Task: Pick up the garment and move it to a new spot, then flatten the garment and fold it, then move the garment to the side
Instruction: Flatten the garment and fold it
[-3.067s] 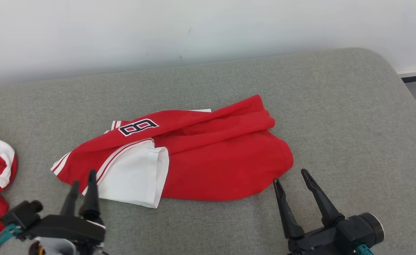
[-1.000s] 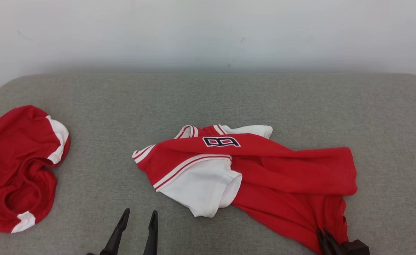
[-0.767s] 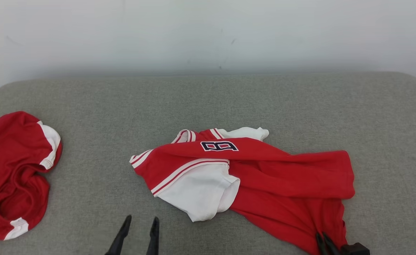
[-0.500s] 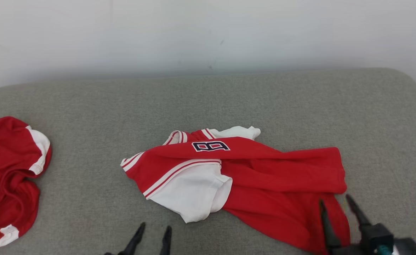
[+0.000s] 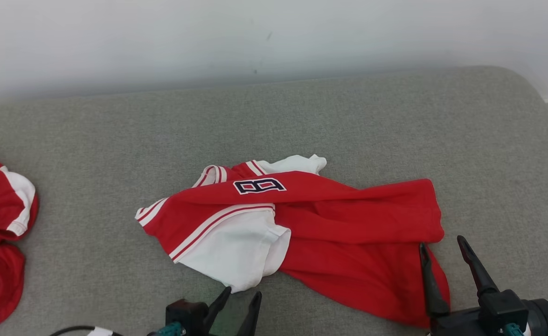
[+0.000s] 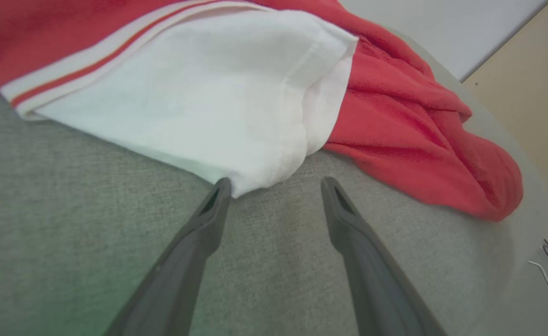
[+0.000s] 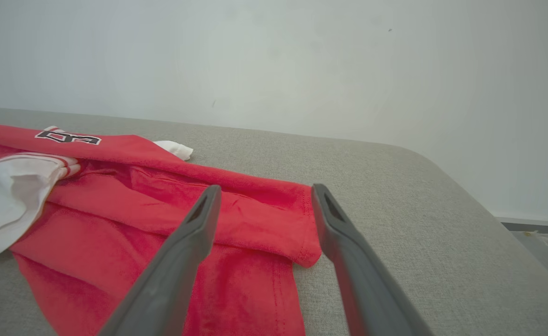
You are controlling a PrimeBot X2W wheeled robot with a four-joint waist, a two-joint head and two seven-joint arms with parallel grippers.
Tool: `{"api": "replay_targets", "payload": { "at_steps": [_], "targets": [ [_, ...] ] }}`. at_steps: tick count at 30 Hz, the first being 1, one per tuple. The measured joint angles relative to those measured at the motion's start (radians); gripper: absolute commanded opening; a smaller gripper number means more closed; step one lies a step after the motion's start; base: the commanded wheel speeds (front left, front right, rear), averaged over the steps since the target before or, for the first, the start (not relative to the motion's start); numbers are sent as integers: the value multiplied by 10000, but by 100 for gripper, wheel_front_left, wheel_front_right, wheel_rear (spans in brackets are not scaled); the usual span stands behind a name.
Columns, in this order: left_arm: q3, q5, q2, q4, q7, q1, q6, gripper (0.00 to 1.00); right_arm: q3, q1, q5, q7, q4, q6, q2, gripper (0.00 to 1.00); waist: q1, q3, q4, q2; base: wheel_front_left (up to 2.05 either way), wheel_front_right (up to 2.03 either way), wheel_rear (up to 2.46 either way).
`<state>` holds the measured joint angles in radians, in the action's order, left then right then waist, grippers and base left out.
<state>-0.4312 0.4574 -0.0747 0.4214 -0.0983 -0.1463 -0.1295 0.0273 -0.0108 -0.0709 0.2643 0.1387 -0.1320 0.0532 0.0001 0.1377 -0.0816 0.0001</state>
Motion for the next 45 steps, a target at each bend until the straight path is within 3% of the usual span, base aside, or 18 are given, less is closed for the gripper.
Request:
{"api": "replay_targets", "payload": {
  "at_steps": [6, 7, 9, 11, 13, 19, 25, 30, 34, 39, 45],
  "targets": [
    [105, 675, 92, 623, -123, -481, 0, 100, 21, 58, 4, 0, -198, 0, -13, 100, 0, 210, -231, 0, 0, 0, 0],
    [104, 846, 115, 719, -148, -552, -2, 96, 21, 58, 13, 0, -219, 0, -15, 100, 0, 239, -261, 0, 0, 0, 0],
    [48, 926, 127, 926, -123, -711, -13, 71, 15, 58, 69, 0, -245, 0, -15, 100, 0, 284, -316, 0, 0, 0, 0],
    [17, 957, 125, 1149, -105, -847, -13, 59, 23, 58, 96, 0, -270, 0, -13, 100, 0, 312, -360, 0, 0, 0, 0],
    [-42, 888, 119, 1358, -167, -953, -6, 0, 31, 58, 105, 0, -307, 0, -17, 100, 0, 320, -389, 0, 0, 0, 0],
    [-48, 711, -25, 1457, -704, -1054, 96, 0, 180, 57, 107, 0, -420, 0, -17, 100, 0, 254, -327, 0, 0, 0, 0],
    [242, 453, -784, 430, -1175, -684, 339, 0, 278, -19, 324, 0, -222, 0, -17, 100, 0, 137, -114, 0, 0, 0, 0],
    [410, 109, -1726, -909, -1292, -147, 518, 0, 472, 1, 899, 0, 773, 0, -23, 100, 0, 69, 131, -1, 0, 0, 0],
    [491, 117, -2013, -1459, -1197, 93, 596, 0, 617, 360, 1360, -17, 1733, 2, -27, 100, 0, 70, 275, 0, 0, 0, 0],
    [562, 90, -2276, -2082, -1062, 282, 746, 0, 897, 1638, 2370, -663, 2934, 0, 82, 100, 0, 181, 375, 0, 0, 0, 0],
    [575, 92, -2474, -2548, -926, 426, 855, 0, 819, 3258, 3409, -2468, 4046, 2, 1106, 100, 0, 408, 454, 0, 0, 0, 0]
  ]
}}
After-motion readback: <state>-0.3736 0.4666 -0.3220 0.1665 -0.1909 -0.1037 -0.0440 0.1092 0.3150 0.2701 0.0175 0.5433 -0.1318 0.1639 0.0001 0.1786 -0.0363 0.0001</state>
